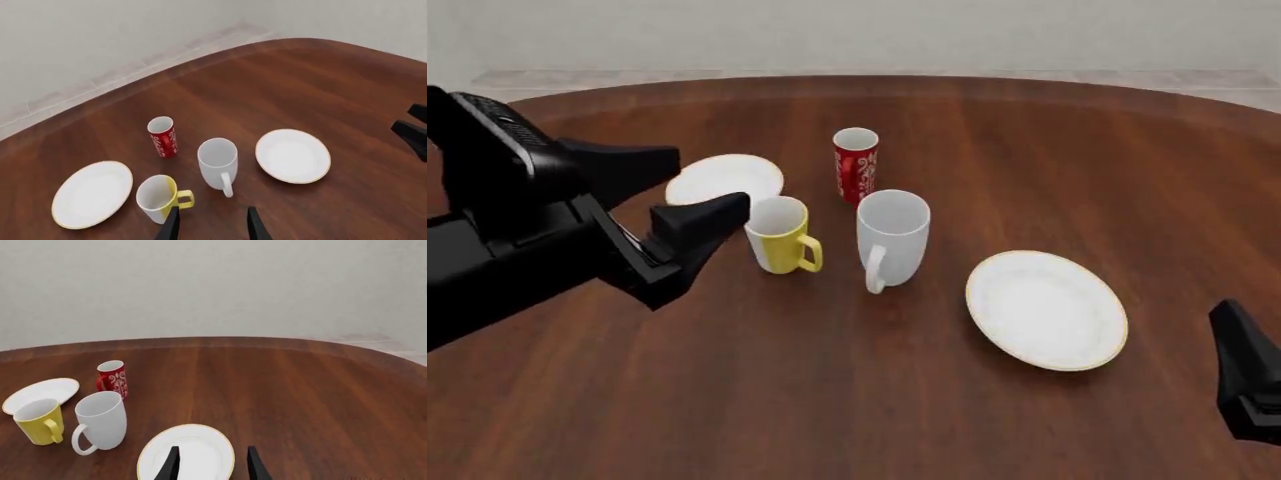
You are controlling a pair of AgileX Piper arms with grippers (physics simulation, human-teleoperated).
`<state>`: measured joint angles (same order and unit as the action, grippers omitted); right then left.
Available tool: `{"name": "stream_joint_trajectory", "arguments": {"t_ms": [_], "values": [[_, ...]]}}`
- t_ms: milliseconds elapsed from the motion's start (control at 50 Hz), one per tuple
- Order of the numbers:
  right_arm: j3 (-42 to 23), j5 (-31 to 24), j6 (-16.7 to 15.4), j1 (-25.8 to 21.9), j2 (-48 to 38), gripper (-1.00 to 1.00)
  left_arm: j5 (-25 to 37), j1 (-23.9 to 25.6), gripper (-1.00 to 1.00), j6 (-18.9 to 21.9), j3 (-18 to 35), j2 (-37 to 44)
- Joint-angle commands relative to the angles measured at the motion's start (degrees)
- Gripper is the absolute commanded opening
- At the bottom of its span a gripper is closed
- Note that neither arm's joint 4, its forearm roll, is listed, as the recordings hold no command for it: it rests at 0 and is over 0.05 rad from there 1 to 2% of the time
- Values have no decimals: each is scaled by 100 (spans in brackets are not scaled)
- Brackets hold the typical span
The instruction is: Put the white mug on the left plate.
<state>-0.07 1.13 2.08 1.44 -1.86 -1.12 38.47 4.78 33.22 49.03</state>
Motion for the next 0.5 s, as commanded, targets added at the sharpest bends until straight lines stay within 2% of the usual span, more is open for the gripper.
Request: {"name": "stream_joint_trajectory", "arguments": {"t_ms": [20,300,500], "values": [[2,10,-1,-3,-32,100,66,104,100,-68,167,310],[3,-104,-8,1,71,100,23,357,100,-128,281,567],[3,100,6,3,-130,100,-25,366,100,-155,320,694]]}}
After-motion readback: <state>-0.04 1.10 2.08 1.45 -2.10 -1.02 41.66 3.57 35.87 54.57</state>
